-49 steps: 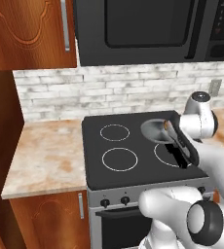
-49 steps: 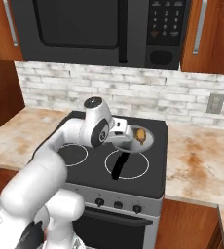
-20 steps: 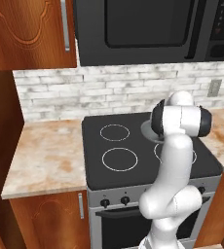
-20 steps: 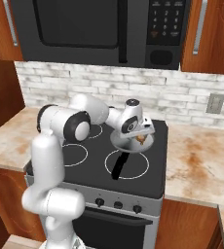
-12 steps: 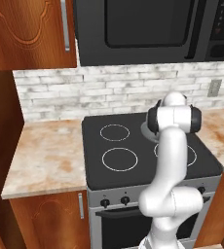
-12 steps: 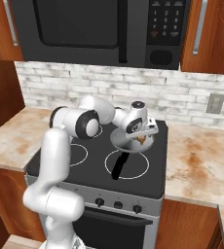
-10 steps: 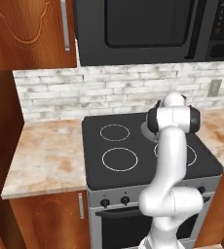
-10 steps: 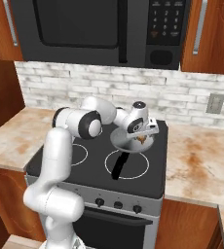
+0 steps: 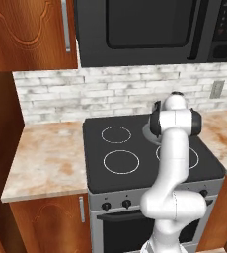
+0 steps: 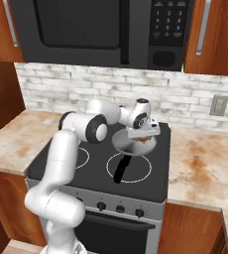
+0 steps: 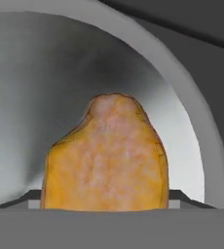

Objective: Take the chicken drumsticks from the pan and place one on each plate on the dining counter.

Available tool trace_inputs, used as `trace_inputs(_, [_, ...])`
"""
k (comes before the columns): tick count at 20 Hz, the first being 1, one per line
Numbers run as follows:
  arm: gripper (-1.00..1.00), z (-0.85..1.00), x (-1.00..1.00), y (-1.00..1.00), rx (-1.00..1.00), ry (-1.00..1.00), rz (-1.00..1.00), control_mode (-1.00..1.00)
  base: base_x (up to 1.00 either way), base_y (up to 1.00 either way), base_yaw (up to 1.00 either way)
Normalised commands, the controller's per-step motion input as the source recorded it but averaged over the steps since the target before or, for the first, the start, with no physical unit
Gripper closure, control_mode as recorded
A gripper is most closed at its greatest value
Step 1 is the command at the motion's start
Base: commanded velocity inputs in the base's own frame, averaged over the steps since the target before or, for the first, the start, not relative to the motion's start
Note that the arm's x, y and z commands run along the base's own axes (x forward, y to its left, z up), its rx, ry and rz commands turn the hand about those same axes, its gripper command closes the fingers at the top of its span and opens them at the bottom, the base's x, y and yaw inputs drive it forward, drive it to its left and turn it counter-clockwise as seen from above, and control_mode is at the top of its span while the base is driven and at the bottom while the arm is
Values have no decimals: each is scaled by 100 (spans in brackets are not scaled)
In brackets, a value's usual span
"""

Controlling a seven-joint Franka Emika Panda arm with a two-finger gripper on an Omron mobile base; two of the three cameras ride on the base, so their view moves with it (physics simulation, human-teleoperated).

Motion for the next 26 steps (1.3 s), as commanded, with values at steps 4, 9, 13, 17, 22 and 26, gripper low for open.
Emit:
trace_inputs(4, [100, 12, -28, 80, 0, 2, -5, -100, 0, 0, 0])
trace_inputs(9, [100, 61, -92, 17, 3, -26, -3, -100, 0, 0, 0])
trace_inputs(13, [100, 32, -100, 42, 1, -5, 6, -100, 0, 0, 0])
trace_inputs(17, [100, 75, -100, 79, 0, 7, 26, -100, 0, 0, 0])
trace_inputs(22, [100, 46, -100, 88, -3, 4, 33, -100, 0, 0, 0])
trace_inputs(26, [100, 0, -100, 60, 0, -3, 18, -100, 0, 0, 0])
